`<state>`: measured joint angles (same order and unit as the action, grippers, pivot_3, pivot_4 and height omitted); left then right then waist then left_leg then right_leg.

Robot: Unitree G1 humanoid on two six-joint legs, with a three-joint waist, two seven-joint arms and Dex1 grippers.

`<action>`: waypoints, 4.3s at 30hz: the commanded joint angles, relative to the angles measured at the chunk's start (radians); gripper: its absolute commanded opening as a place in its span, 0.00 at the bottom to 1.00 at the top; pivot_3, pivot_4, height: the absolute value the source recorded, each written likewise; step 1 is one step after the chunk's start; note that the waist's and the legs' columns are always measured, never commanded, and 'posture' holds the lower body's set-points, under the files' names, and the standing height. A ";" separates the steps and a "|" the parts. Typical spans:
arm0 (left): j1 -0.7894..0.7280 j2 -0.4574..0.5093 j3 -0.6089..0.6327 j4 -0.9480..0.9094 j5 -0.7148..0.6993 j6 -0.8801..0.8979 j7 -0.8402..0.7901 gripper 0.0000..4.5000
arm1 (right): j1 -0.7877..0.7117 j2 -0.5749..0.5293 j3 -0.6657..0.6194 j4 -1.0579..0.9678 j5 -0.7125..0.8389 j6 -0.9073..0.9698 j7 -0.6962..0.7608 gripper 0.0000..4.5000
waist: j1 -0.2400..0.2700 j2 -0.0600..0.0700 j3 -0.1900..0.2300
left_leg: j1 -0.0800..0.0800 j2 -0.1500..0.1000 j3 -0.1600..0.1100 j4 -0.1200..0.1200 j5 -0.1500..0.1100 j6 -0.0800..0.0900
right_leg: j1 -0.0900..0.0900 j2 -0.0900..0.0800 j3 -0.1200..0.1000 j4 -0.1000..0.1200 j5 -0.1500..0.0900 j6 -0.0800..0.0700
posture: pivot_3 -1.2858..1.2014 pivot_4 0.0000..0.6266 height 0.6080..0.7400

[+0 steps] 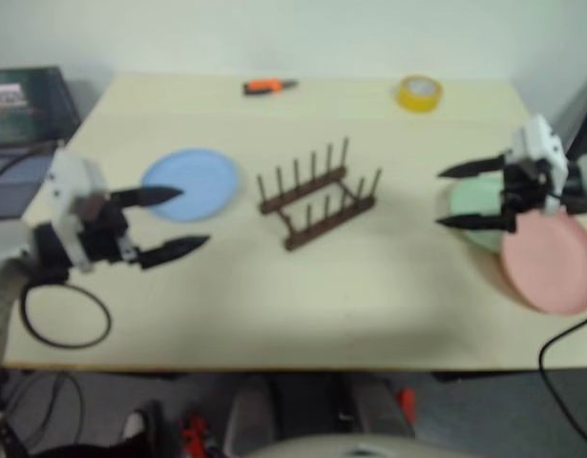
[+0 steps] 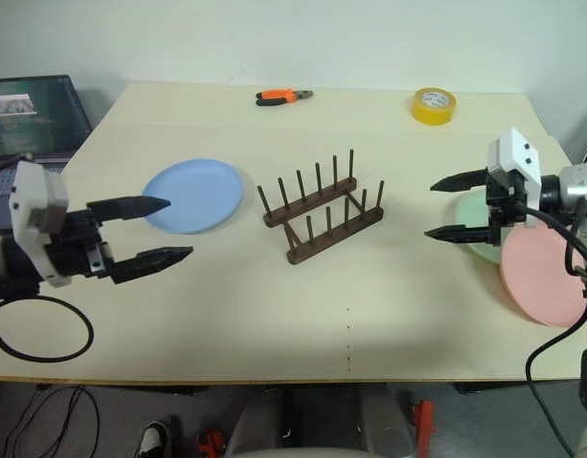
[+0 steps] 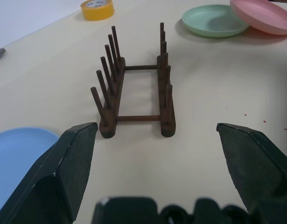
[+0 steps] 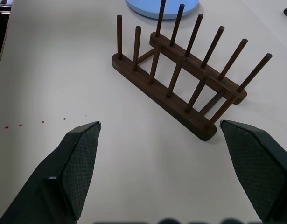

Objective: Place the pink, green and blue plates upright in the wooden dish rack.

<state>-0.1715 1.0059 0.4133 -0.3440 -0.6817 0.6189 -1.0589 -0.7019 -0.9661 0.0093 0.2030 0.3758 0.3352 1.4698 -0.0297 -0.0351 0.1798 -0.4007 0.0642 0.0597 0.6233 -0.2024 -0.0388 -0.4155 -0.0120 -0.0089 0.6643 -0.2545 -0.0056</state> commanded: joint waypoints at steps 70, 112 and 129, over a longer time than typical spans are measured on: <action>-0.309 -0.693 -0.657 0.718 0.638 -0.571 0.258 0.40 | 0.372 -0.065 -0.256 -0.448 0.182 0.236 -0.255 1.00 | 0.028 0.002 -0.002 | 0.001 -0.003 -0.002 0.006 0.000 0.000 | 0.007 0.003 -0.001 -0.002 0.004 0.006 | 0.52 0.24 1.00; -0.465 -0.881 -0.805 0.872 0.703 -0.644 0.064 0.22 | 0.650 -0.122 -0.501 -0.550 0.179 0.252 -0.301 1.00 | 0.028 0.002 -0.002 | -0.001 -0.004 -0.003 0.006 0.000 0.001 | 0.007 0.004 -0.002 -0.006 0.004 0.007 | 0.52 0.24 1.00; -0.535 -0.913 -0.788 0.983 0.720 -0.674 0.089 0.22 | 0.632 -0.117 -0.473 -0.546 0.185 0.254 -0.319 1.00 | 0.028 0.001 -0.002 | -0.001 -0.004 -0.003 0.006 0.000 0.001 | 0.007 0.004 -0.002 -0.007 0.005 0.009 | 0.52 0.24 1.00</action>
<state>-0.6876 0.0937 -0.3789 0.6264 0.0242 -0.0480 -0.9738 -0.0551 -1.0779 -0.4490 -0.3287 0.5411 0.5958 1.1544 -0.0020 -0.0338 0.1779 -0.4016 0.0600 0.0568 0.6288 -0.2027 -0.0381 -0.4086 -0.0085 -0.0110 0.6574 -0.2497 0.0030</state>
